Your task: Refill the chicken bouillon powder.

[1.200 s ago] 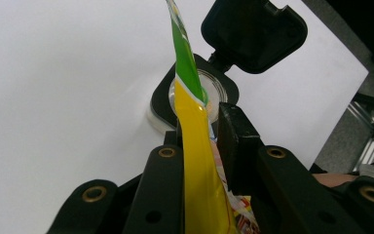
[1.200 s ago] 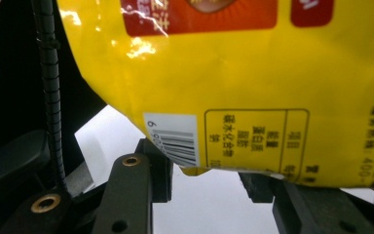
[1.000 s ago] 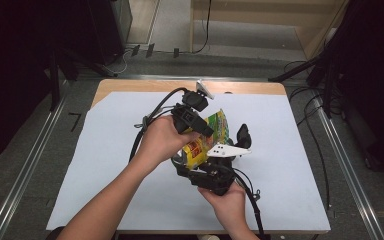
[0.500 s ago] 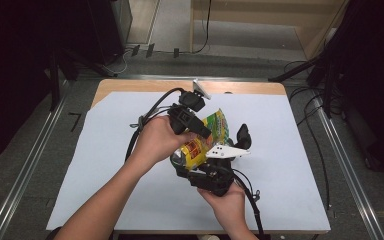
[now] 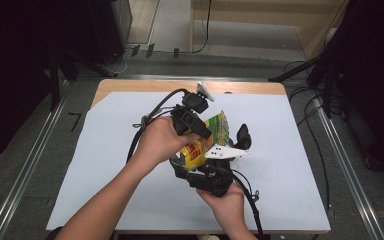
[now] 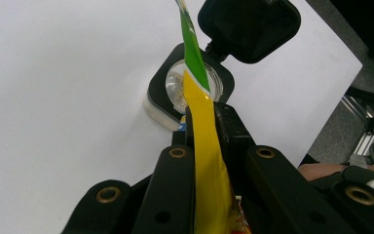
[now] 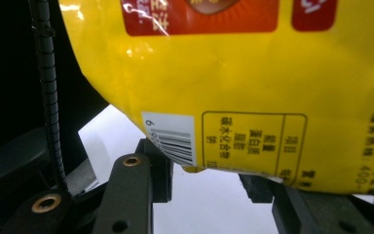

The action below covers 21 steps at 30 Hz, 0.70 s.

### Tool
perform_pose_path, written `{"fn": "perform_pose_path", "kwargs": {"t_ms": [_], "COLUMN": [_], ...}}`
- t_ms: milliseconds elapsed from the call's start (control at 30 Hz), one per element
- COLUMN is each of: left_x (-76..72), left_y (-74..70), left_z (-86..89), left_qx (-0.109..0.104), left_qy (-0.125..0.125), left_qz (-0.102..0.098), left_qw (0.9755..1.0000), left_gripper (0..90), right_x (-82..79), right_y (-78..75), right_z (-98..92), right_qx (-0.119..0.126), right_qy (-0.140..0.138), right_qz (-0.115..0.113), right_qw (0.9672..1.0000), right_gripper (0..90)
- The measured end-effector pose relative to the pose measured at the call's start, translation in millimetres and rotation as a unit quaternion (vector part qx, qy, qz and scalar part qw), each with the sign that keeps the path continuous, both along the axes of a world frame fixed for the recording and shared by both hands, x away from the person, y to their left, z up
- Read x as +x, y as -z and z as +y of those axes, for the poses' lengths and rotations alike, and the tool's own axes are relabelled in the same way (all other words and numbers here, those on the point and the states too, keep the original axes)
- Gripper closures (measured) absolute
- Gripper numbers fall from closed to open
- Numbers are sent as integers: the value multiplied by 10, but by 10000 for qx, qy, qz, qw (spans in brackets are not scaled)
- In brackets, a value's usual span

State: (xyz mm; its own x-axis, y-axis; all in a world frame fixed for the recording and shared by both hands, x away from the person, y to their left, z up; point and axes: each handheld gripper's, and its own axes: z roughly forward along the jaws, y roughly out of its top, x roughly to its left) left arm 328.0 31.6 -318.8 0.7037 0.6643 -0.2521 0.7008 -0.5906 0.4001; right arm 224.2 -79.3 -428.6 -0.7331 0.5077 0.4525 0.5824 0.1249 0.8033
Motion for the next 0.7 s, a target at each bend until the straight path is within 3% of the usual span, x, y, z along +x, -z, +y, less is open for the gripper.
{"fn": "perform_pose_path", "kwargs": {"t_ms": [700], "left_x": [-49], "left_y": [-4], "left_z": [-68], "left_qx": [71], "left_qy": [82], "left_qz": [-162], "left_qw": [9998], "left_gripper": [868], "right_x": [7], "right_y": [19], "right_z": [-7], "right_qx": [14], "right_qy": [8], "right_qz": [4], "right_qw": [10000], "right_gripper": [637]}}
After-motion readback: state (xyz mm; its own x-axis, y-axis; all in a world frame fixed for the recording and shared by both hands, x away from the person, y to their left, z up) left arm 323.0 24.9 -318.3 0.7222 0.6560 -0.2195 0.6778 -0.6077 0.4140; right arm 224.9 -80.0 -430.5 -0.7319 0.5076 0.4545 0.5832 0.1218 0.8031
